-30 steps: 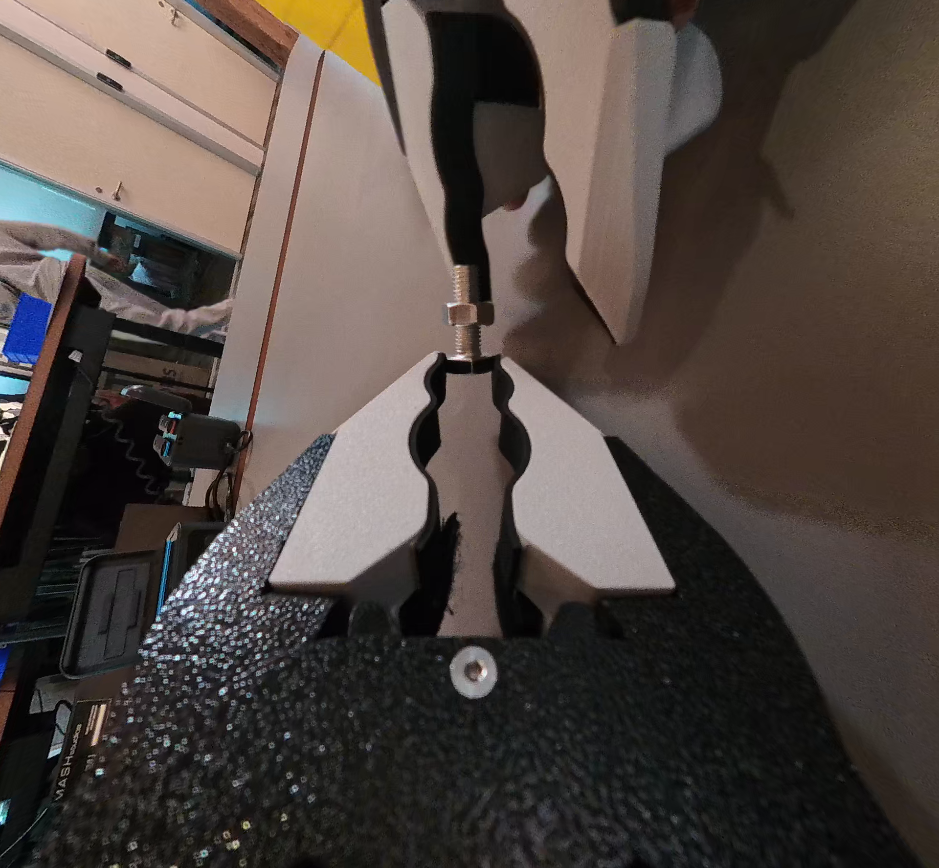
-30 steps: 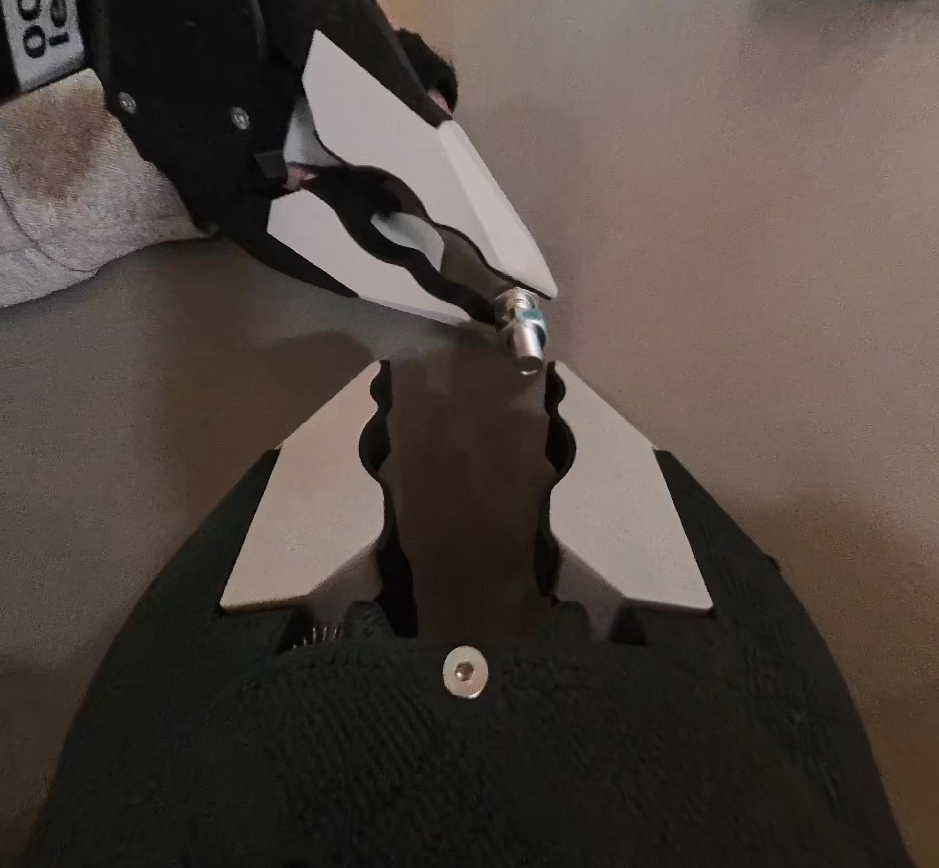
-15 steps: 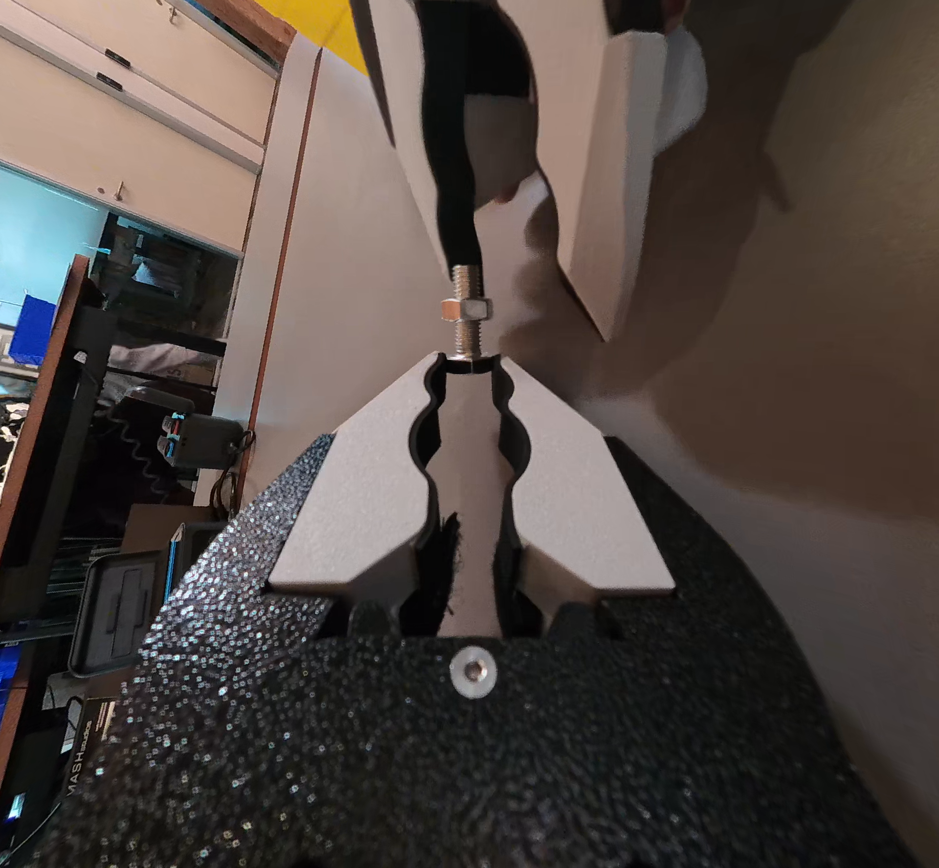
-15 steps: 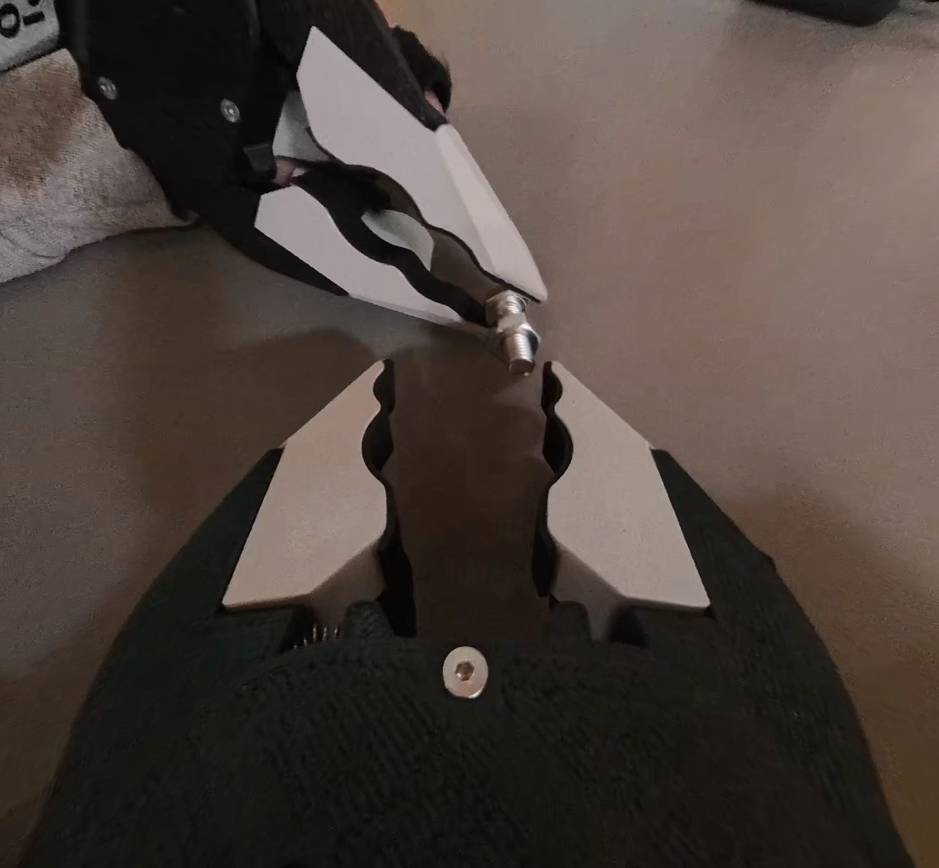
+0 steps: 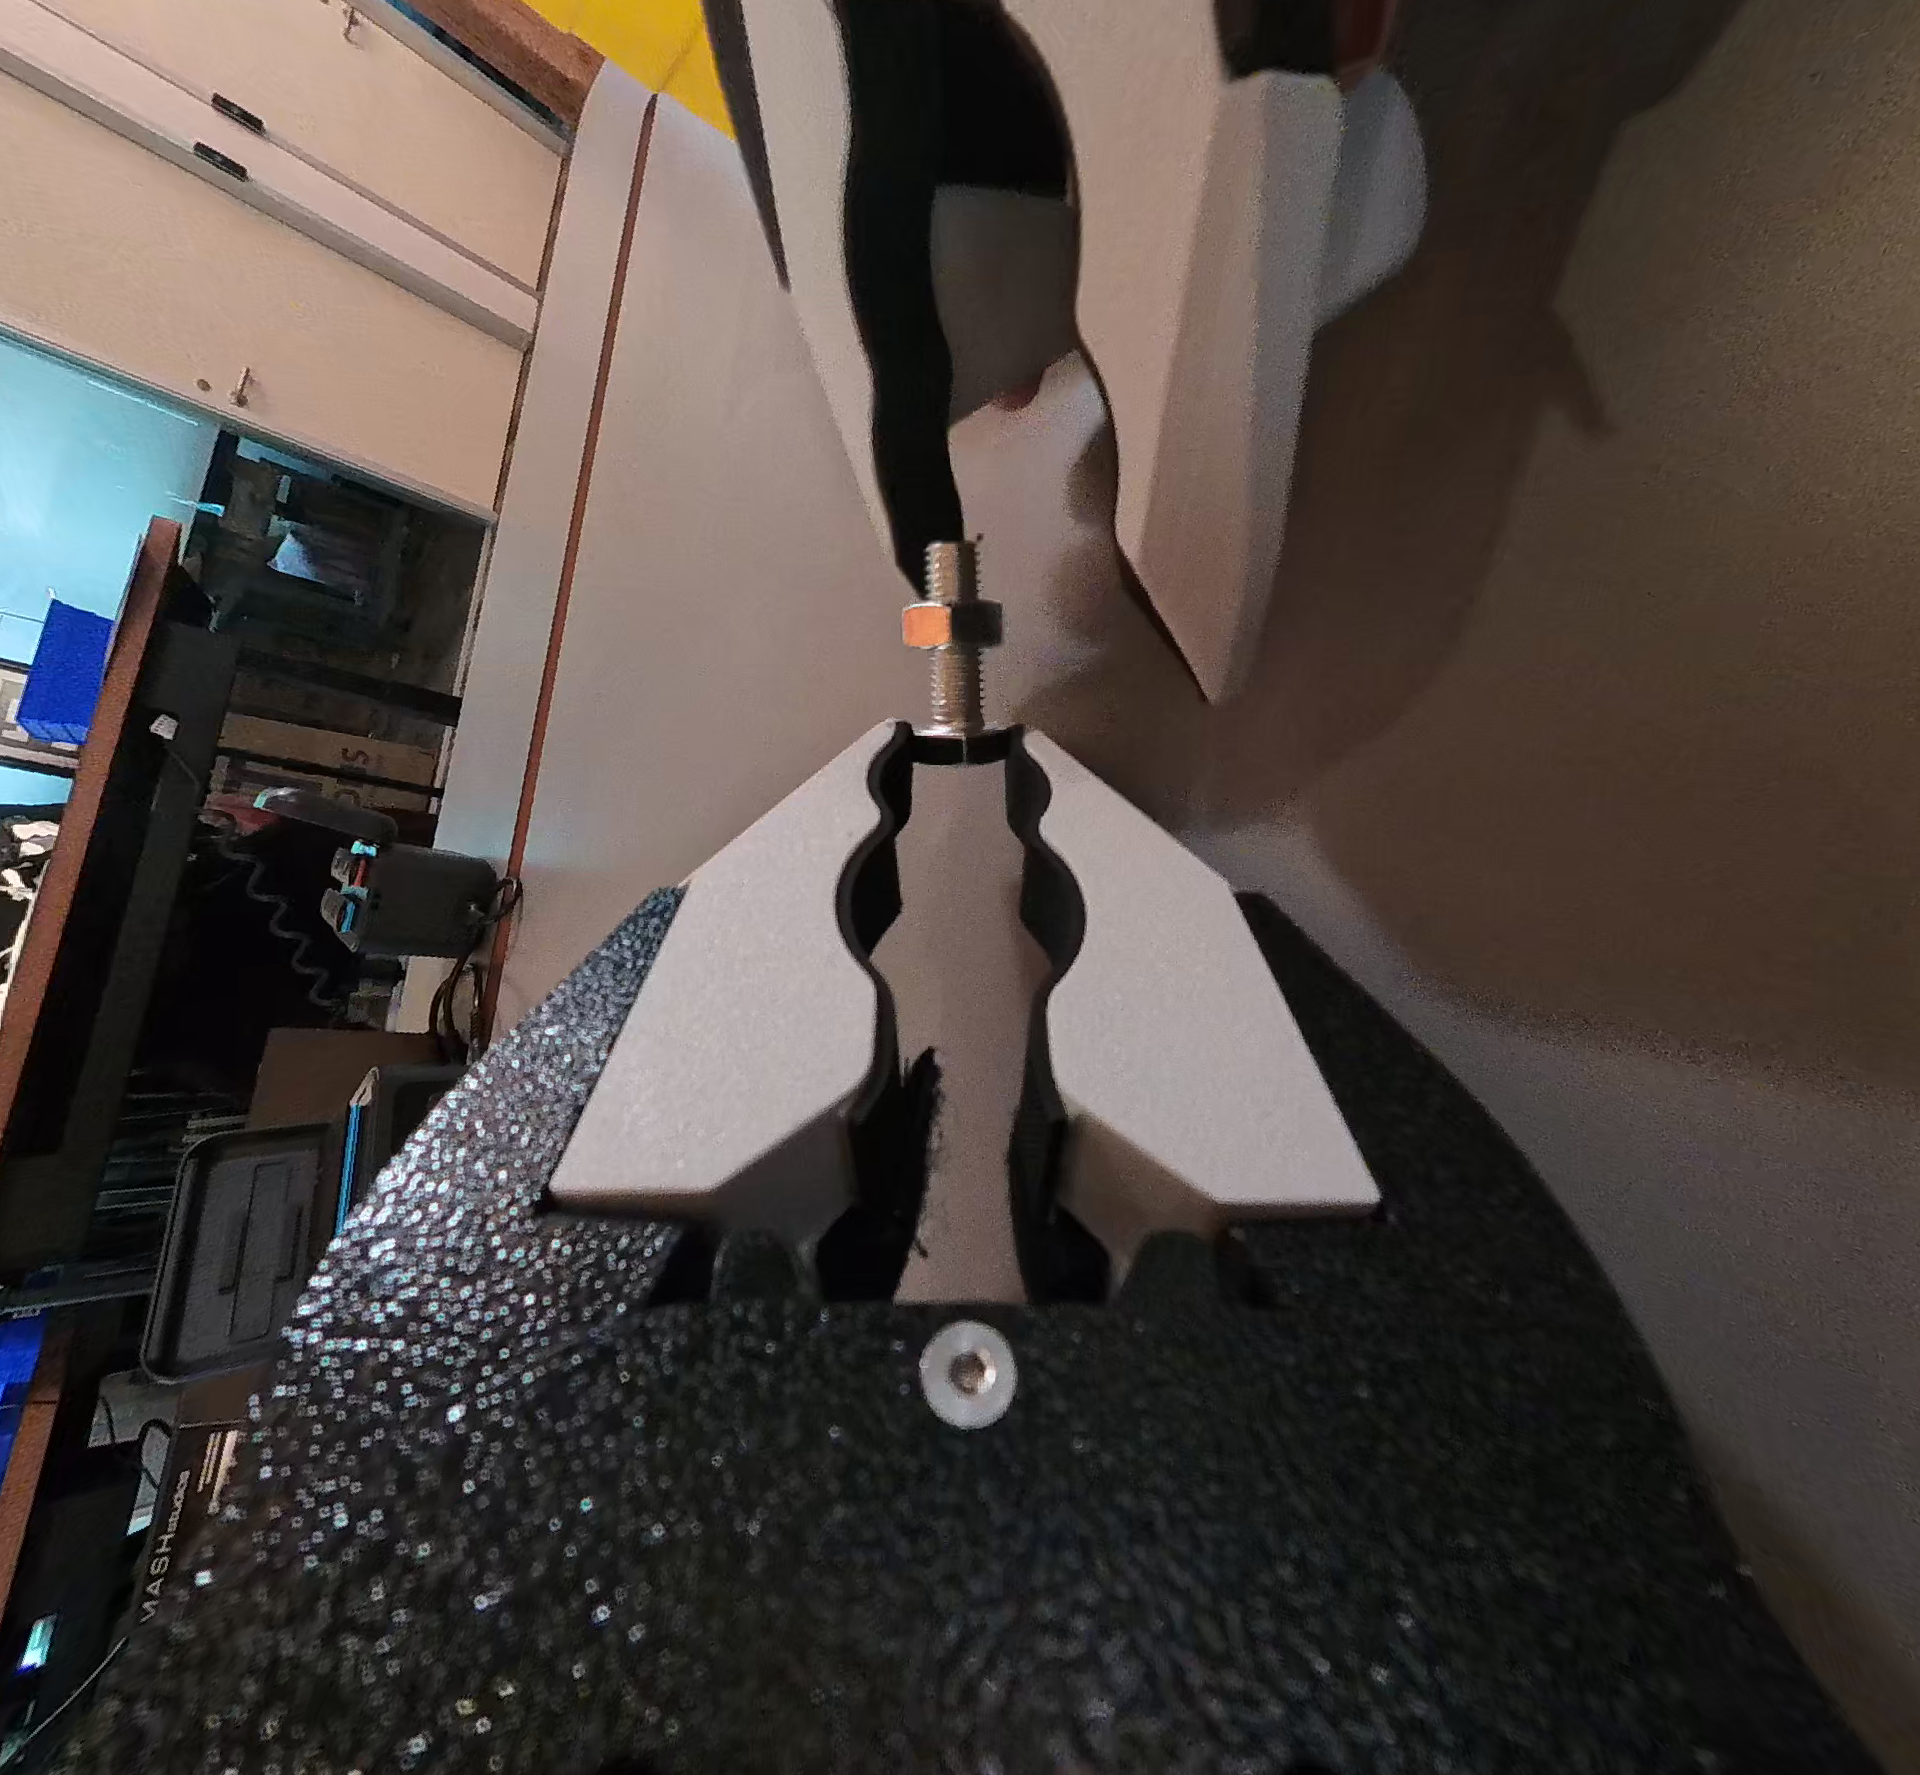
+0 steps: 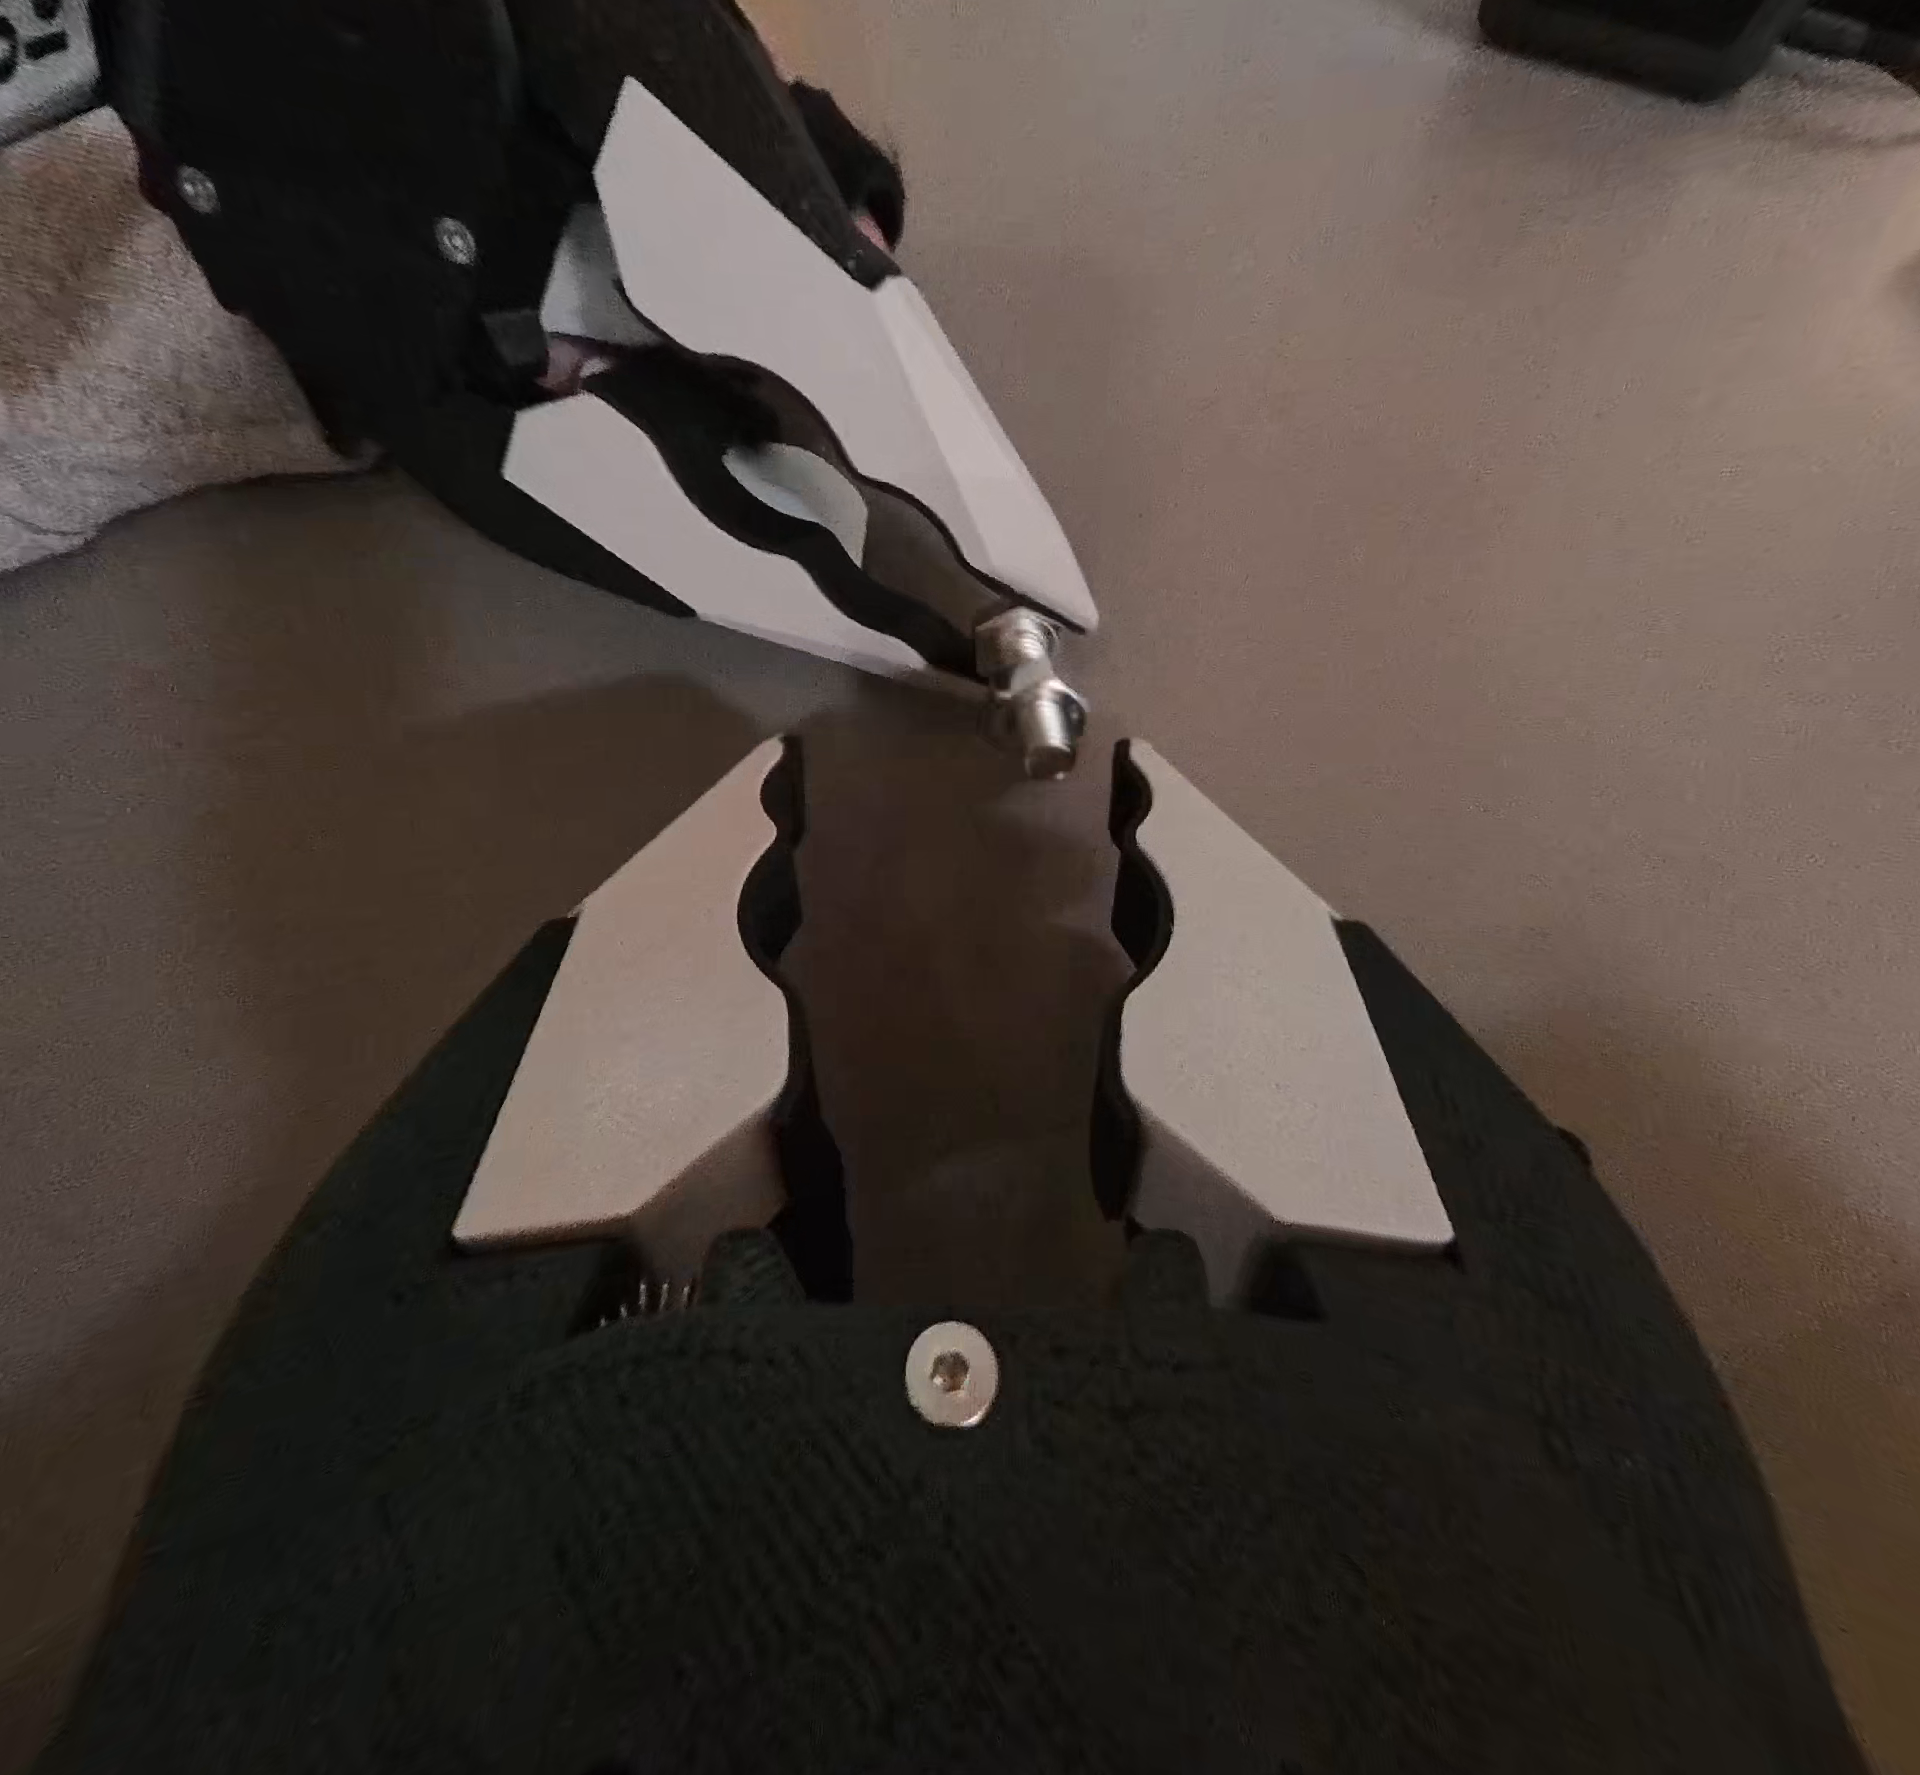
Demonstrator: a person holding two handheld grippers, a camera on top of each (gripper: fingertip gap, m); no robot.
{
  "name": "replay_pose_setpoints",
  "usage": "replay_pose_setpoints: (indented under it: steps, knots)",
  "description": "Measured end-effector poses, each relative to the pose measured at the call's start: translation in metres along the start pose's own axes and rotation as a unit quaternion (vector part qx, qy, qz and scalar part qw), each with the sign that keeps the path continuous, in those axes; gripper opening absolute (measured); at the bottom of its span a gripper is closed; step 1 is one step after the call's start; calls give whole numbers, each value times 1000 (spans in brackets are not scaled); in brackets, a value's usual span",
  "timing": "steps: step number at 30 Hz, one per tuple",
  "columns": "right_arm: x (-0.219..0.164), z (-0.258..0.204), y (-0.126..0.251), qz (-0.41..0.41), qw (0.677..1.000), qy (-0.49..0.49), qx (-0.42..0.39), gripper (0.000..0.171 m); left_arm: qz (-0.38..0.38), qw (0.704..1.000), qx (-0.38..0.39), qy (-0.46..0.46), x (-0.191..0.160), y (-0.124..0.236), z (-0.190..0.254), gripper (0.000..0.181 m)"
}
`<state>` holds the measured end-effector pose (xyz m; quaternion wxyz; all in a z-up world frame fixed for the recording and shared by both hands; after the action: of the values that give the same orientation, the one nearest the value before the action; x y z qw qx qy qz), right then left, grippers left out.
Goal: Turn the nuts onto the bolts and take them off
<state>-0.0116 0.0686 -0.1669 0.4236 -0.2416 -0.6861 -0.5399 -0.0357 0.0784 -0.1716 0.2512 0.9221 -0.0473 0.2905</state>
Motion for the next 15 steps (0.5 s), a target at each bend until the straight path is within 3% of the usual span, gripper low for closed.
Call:
replay_pose_setpoints:
  steps: [1,6,10,15]
  knots:
    - [4,-5,-2,10,1000,11,7,59,-1,1000,0,-1,0,0,0,16]
    - [37,-22,1,107,985,132,-13,50,-1,1000,1,-1,0,0,0,16]
    - [21,1,7,55,997,48,-33,61,-1,1000,1,-1,0,0,1,16]
    - [-4,2,0,-6,1000,-26,4,66,0,1000,0,2,0,0,1,16]
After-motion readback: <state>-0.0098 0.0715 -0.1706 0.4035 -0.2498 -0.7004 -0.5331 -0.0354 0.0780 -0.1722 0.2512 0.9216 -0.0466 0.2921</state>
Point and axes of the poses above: each gripper's, where its closed fingertips meet, y back along the fingers, x out of its top, z = x × y across the jaws, the point moved 1 cm from there along y, back along the fingers, and after that the axes turned 3 degrees about z, right-handed, at the moved point
